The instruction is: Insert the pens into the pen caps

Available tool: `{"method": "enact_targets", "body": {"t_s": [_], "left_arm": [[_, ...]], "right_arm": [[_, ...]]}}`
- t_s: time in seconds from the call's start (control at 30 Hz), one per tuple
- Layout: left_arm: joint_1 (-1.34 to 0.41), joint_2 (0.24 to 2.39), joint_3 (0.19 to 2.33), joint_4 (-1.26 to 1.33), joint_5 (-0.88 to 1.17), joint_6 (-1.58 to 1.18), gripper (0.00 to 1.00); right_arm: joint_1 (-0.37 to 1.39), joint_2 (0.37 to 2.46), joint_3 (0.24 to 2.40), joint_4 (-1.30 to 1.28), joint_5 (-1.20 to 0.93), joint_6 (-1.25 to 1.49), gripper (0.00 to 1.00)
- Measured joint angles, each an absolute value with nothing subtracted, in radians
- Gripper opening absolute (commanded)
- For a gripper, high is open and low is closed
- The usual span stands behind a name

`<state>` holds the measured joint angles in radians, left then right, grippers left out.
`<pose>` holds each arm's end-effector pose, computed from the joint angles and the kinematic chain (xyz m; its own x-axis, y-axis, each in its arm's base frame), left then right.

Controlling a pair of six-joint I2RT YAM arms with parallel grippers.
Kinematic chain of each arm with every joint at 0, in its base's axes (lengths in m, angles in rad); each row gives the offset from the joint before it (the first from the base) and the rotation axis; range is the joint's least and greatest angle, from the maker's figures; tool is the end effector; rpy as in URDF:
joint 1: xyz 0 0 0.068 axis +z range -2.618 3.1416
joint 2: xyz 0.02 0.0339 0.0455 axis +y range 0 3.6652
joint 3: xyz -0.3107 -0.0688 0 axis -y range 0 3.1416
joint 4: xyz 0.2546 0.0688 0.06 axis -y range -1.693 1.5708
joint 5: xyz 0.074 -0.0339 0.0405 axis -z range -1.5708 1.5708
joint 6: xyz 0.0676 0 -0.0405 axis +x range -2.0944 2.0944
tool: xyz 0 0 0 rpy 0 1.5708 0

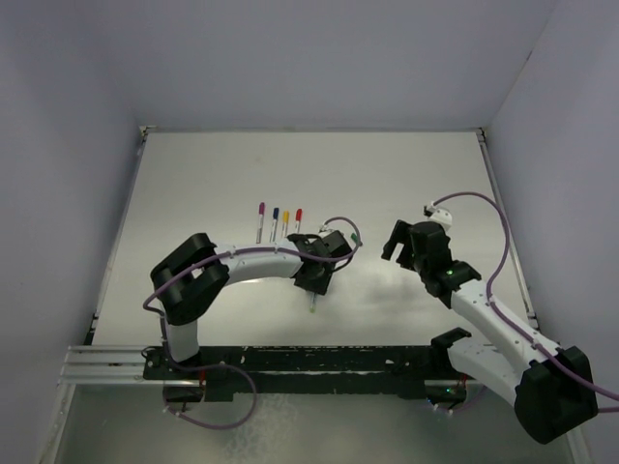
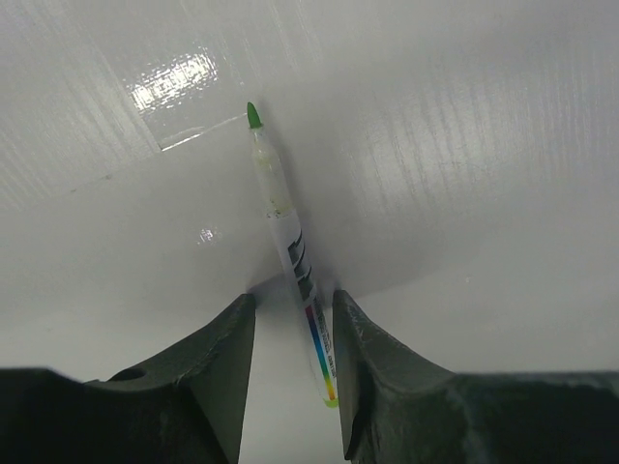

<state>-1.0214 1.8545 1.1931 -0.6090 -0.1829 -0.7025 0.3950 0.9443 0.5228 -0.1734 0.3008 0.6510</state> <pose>0.2122 -0.3230 0.1686 -0.9044 0.2603 -0.3381 0.2963 0.9533 -0.0586 0.2010 0.0621 0.2381 -0.4969 0.4199 -0.7594 0.2013 0.9071 0.3698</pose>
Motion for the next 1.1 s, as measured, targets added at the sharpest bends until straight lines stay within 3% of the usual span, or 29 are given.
{"method": "enact_targets", "body": {"t_s": [0.13,0.43,0.77,1.1], "left_arm": [[-1.02,1.861,1.197,-0.615,-0.186,-0.685,0.33],[-1.026,1.888,1.213,-0.62,-0.187,-0.669,0.0],[-1.034,1.875,1.18,-0.586,-0.188,-0.66,0.0],[-1.036,1.8,1.122,-0.564,-0.182,-0.635,0.0]], "right_arm": [[0.391,0.944,0.523,-0.176,0.305,0.651,0.92],[0.391,0.95,0.524,-0.179,0.305,0.652,0.92],[0.388,0.988,0.549,-0.183,0.305,0.656,0.98],[0.385,1.081,0.588,-0.174,0.277,0.634,0.89]]}}
